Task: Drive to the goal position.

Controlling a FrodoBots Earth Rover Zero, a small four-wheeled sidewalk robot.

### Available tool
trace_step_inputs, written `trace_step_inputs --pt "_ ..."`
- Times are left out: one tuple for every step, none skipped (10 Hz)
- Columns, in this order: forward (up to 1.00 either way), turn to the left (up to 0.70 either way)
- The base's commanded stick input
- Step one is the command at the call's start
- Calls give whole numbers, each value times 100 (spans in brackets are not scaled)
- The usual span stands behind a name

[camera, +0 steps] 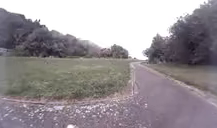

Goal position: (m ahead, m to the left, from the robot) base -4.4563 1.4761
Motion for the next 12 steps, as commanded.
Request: trace_step_inputs --pt "7 14" --pt "7 14" --pt "7 14" --pt "7 14" --pt "7 14" --pt "7 14" --pt "7 14" --pt "7 14" --pt "7 14" --pt "7 14" --pt "7 14" --pt "7 14"
